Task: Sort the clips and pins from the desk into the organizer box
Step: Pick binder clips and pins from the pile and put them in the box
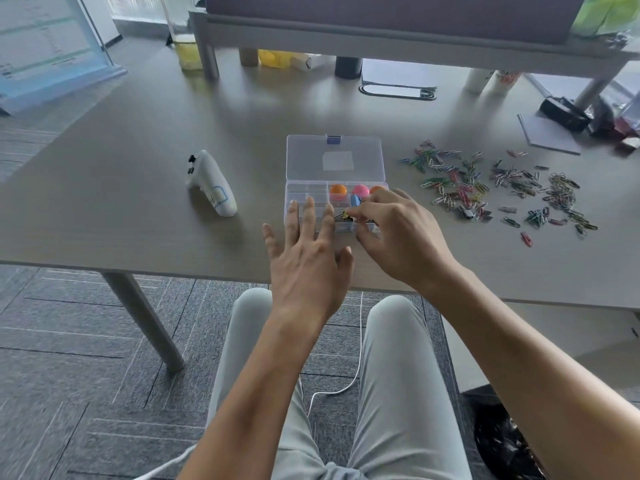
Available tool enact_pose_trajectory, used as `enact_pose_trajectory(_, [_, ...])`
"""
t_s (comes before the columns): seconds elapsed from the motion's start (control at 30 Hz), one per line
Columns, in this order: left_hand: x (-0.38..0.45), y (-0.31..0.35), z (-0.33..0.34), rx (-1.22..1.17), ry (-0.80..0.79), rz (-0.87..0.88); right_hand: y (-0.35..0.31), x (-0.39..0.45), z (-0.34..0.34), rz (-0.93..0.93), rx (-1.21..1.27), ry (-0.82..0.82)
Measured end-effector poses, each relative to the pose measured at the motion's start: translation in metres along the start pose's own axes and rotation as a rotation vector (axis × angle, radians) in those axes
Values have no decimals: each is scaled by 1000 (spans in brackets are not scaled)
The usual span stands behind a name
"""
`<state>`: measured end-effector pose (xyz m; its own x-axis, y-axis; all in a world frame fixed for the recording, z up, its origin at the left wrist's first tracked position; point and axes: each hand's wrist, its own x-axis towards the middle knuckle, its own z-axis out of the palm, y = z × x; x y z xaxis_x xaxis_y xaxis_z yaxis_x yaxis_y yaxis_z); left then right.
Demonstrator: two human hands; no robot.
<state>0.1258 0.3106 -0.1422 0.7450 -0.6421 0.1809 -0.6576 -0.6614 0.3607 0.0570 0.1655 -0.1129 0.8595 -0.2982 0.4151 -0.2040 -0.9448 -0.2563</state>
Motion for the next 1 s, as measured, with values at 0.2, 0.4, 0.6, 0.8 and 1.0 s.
enact_pose_trajectory(0.2, [1, 0, -4, 4, -15, 0, -2, 3, -1, -17, -40, -26])
enact_pose_trajectory(0.4, [3, 12, -8, -34, 6, 15, 15, -9, -10, 56, 73, 105])
enact_pose_trajectory(0.6, [10, 63, -4, -74, 28, 147, 77, -54, -39, 334, 60, 195])
enact_pose_trajectory(0.8, [20, 133, 18, -90, -76, 293, 132, -93, -67, 525, 20, 244])
enact_pose_trajectory(1.0, [42, 168, 42, -72, -6, 261, 164, -96, -76, 567, 8, 261])
